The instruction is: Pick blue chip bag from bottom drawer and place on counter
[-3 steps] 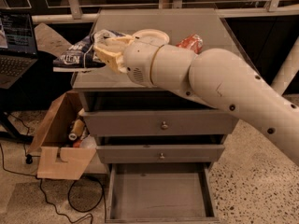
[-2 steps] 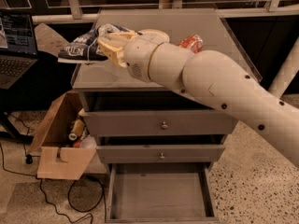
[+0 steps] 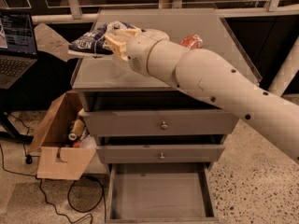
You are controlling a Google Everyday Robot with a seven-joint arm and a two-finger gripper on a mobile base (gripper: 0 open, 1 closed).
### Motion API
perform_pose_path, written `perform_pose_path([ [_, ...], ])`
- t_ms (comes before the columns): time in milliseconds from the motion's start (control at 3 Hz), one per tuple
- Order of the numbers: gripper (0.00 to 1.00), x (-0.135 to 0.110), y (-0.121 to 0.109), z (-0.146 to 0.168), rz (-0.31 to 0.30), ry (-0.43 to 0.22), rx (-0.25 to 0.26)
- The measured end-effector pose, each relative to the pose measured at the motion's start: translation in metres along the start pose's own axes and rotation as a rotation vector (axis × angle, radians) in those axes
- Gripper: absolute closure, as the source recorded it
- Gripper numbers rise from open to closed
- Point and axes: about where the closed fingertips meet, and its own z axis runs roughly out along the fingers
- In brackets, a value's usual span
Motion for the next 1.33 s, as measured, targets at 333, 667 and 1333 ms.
perform_pose_path([
  [333, 1.00, 0.018, -0.006, 0.000, 0.042, 0.048, 0.023],
  [667, 1.00, 0.044, -0.011, -0.006, 0.084, 0.136, 0.042],
  [1333, 1.00, 0.061, -0.018, -0.007, 0.113, 0.187, 0.072],
])
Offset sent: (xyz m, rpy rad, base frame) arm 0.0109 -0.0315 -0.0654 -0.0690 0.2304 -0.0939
